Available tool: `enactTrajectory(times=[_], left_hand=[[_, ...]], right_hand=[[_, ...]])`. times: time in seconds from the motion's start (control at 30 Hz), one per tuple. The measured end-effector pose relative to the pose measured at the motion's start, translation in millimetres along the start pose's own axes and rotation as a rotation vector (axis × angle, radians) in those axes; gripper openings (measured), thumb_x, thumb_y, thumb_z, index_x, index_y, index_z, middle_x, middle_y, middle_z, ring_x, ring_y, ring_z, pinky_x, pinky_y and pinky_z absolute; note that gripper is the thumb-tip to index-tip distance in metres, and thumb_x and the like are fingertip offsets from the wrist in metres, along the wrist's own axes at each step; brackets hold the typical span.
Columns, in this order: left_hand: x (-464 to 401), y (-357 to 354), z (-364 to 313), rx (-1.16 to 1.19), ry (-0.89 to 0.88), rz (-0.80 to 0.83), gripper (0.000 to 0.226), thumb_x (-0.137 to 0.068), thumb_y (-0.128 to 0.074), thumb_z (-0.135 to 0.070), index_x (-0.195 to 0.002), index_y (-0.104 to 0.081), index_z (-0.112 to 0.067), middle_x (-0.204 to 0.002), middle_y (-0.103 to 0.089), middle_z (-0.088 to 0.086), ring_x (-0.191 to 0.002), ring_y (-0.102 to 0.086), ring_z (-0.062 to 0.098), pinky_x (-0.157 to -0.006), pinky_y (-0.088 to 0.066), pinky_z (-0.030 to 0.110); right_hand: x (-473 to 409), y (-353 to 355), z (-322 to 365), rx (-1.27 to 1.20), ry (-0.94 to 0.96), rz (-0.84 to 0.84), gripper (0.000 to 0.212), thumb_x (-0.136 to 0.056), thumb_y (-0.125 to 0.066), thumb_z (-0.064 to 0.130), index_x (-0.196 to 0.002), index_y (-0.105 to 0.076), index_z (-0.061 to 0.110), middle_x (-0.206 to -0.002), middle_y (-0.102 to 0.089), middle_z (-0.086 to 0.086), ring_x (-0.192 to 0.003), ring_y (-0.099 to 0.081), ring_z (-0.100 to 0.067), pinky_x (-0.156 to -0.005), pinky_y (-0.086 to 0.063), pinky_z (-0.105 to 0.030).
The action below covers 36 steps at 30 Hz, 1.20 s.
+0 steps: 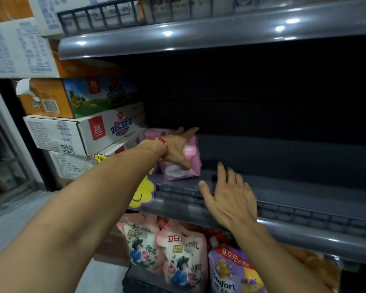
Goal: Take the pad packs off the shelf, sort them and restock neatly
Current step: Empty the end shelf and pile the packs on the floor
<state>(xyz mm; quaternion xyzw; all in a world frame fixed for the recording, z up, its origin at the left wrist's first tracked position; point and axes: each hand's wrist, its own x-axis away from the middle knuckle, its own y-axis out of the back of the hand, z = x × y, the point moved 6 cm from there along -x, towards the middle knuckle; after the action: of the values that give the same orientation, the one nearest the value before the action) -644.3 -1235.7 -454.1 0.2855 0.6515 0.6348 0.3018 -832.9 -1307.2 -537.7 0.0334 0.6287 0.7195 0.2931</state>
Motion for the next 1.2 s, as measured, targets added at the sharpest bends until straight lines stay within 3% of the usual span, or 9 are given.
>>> enactTrajectory(times=[0.1,0.17,0.23,0.4,0.67,0.83,0.93,1.07,1.2], left_hand=[[10.5,15.1,-18.8,0.190,-0.037,-0.147,0.131,-0.055,-0.083,-0.053,-0.160,-0.006,-0.034,-0.152,-0.032,0.017,-0.141,-0.036,0.035,-0.115,-0.038,0.039],[23.5,25.8,-34.0,0.378,-0.042,-0.242,0.127,-0.055,-0.086,-0.051,-0.159,-0.016,-0.032,-0.145,-0.037,0.015,-0.135,-0.042,0.032,-0.113,-0.041,0.035],[39.5,31.7,-42.6,0.625,-0.029,-0.320,0.128,-0.048,-0.086,-0.056,-0.157,-0.025,-0.031,-0.144,-0.043,0.012,-0.131,-0.049,0.026,-0.112,-0.043,0.034],[120.2,14.4,-72.9,1.262,-0.007,-0.365,0.107,-0.059,-0.087,-0.050,-0.148,-0.035,-0.024,-0.132,-0.060,0.003,-0.111,-0.068,0.016,-0.091,-0.059,0.033],[217.9,-50.7,-118.9,1.669,-0.012,-0.444,0.088,-0.068,-0.078,-0.051,-0.139,-0.039,-0.016,-0.131,-0.057,0.015,-0.102,-0.066,0.018,-0.085,-0.057,0.039],[242.8,-83.1,-114.6,2.004,0.134,-0.420,0.104,-0.068,-0.080,-0.070,-0.140,-0.043,-0.005,-0.141,-0.050,0.032,-0.122,-0.059,0.045,-0.105,-0.046,0.063],[272.9,-130.9,-108.0,2.062,0.326,-0.395,0.093,-0.067,-0.084,-0.060,-0.132,-0.053,-0.003,-0.132,-0.060,0.027,-0.116,-0.062,0.040,-0.103,-0.046,0.056],[318.3,-231.7,-112.2,2.053,0.736,-0.294,0.070,-0.072,-0.087,-0.029,-0.131,-0.051,-0.016,-0.120,-0.065,0.014,-0.093,-0.067,0.029,-0.066,-0.058,0.043],[361.1,-335.8,-146.5,2.139,1.052,-0.026,0.064,-0.060,-0.089,-0.040,-0.112,-0.065,-0.011,-0.097,-0.068,0.017,-0.070,-0.062,0.027,-0.058,-0.049,0.032]], right_hand=[[-5.1,8.6,-2.3,-0.180,-0.050,0.041,0.096,-0.094,-0.028,0.074,-0.163,0.007,0.017,-0.163,-0.030,-0.014,-0.143,-0.039,-0.031,-0.110,-0.038,-0.043],[-9.2,22.4,-6.6,-0.577,-0.109,0.102,0.092,-0.095,-0.039,0.072,-0.162,0.005,0.028,-0.160,-0.037,-0.009,-0.137,-0.047,-0.029,-0.102,-0.043,-0.041],[-3.8,45.1,-5.7,-1.032,-0.074,0.096,0.082,-0.096,-0.053,0.062,-0.158,-0.005,0.038,-0.152,-0.046,0.000,-0.128,-0.053,-0.020,-0.097,-0.045,-0.035],[39.1,77.7,-15.4,-1.285,0.037,0.003,0.074,-0.088,-0.074,0.051,-0.149,-0.037,0.033,-0.133,-0.061,0.010,-0.118,-0.064,-0.008,-0.100,-0.055,-0.039],[141.5,60.4,-17.6,-1.263,0.052,0.148,0.069,-0.086,-0.082,0.028,-0.140,-0.040,0.028,-0.121,-0.068,0.008,-0.109,-0.069,-0.007,-0.091,-0.061,-0.041],[166.0,70.2,-23.0,-1.105,0.168,0.243,0.073,-0.079,-0.088,0.026,-0.137,-0.044,0.030,-0.120,-0.066,0.010,-0.107,-0.069,-0.003,-0.086,-0.062,-0.032],[188.5,50.8,-30.6,-0.999,0.196,0.433,0.076,-0.073,-0.091,0.032,-0.135,-0.047,0.036,-0.127,-0.063,0.011,-0.110,-0.068,-0.006,-0.085,-0.062,-0.034],[217.9,0.2,-49.1,-0.865,0.142,0.715,0.078,-0.070,-0.093,0.031,-0.135,-0.050,0.038,-0.124,-0.067,0.011,-0.108,-0.070,-0.007,-0.092,-0.060,-0.035],[235.2,-52.1,-73.5,-0.730,0.069,0.924,0.062,-0.074,-0.092,0.025,-0.126,-0.059,0.030,-0.116,-0.073,0.005,-0.102,-0.072,-0.008,-0.092,-0.059,-0.032]])
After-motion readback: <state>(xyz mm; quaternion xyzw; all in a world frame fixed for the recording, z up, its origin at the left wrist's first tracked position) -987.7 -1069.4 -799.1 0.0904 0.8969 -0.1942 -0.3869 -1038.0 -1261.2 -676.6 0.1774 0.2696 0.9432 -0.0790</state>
